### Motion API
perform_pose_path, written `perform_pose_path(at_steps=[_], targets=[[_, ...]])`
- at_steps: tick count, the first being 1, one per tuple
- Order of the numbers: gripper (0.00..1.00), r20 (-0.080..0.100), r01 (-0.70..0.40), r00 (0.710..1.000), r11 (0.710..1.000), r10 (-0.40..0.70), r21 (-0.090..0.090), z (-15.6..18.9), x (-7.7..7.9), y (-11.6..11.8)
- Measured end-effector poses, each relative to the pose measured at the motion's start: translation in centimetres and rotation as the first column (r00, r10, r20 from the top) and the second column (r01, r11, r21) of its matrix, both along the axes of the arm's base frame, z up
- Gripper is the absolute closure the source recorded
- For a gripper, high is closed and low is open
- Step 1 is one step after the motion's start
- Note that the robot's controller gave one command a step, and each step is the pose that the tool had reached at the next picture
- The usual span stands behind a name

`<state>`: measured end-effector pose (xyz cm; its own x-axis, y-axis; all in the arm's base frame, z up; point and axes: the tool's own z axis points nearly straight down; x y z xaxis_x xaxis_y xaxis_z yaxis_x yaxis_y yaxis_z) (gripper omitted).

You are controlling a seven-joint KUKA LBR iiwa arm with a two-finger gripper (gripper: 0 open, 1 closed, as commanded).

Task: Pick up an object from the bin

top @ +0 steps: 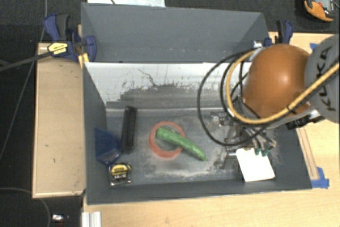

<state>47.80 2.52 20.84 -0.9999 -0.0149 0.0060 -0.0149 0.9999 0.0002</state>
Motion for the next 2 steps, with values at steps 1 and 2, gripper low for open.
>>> perform_pose_path(at_steps=[1, 2], targets=[[0.00, 0.009, 0.002, 1.000, 1.000, -0.002, 0.001, 0.4, 0.2, 0.0], [0.00, 0.011, 0.029, 1.000, 1.000, -0.029, 0.002, -13.2, 5.3, 6.6]])
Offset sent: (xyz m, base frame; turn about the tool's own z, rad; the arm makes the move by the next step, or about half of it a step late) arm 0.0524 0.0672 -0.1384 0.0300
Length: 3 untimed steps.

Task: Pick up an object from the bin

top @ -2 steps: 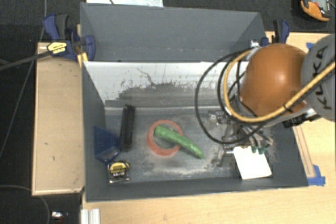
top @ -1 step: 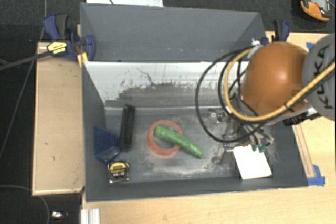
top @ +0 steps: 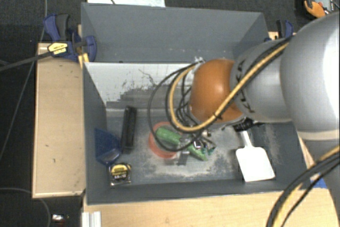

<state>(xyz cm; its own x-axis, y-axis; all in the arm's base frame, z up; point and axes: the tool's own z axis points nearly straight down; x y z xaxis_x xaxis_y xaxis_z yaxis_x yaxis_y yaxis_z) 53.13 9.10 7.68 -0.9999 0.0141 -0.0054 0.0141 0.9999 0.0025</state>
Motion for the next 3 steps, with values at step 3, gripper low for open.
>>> perform_pose_path(at_steps=[3], targets=[[0.00, 0.023, 0.314, 0.949, 0.949, -0.314, 0.013, -0.5, 0.0, -0.5]])
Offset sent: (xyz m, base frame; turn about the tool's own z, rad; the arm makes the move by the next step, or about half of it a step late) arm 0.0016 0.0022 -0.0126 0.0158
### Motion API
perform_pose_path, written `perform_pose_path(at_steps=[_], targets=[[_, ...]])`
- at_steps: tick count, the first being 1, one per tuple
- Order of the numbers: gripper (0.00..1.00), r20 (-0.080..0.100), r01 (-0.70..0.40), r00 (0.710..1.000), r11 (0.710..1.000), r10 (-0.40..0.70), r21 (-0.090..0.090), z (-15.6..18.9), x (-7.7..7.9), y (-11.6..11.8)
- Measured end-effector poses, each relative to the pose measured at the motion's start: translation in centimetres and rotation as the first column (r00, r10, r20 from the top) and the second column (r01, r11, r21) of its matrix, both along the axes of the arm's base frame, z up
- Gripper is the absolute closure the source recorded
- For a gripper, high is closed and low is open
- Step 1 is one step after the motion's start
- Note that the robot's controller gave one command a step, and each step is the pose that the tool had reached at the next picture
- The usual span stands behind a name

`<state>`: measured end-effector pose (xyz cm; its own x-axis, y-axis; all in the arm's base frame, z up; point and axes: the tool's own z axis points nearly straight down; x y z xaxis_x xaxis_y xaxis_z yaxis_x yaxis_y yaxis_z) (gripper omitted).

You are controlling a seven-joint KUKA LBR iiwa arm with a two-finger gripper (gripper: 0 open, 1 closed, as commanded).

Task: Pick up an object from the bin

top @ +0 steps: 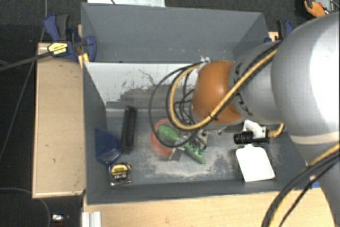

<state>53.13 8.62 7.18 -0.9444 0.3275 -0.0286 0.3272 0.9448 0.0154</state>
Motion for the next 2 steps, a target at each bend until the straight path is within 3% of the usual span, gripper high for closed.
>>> perform_pose_path(at_steps=[1, 2], targets=[[1.00, 0.000, -0.287, 0.958, 0.958, 0.287, -0.007, -0.31, 0.57, 0.67], [1.00, 0.000, -0.287, 0.958, 0.958, 0.287, -0.007, -0.30, 0.57, 0.67]])
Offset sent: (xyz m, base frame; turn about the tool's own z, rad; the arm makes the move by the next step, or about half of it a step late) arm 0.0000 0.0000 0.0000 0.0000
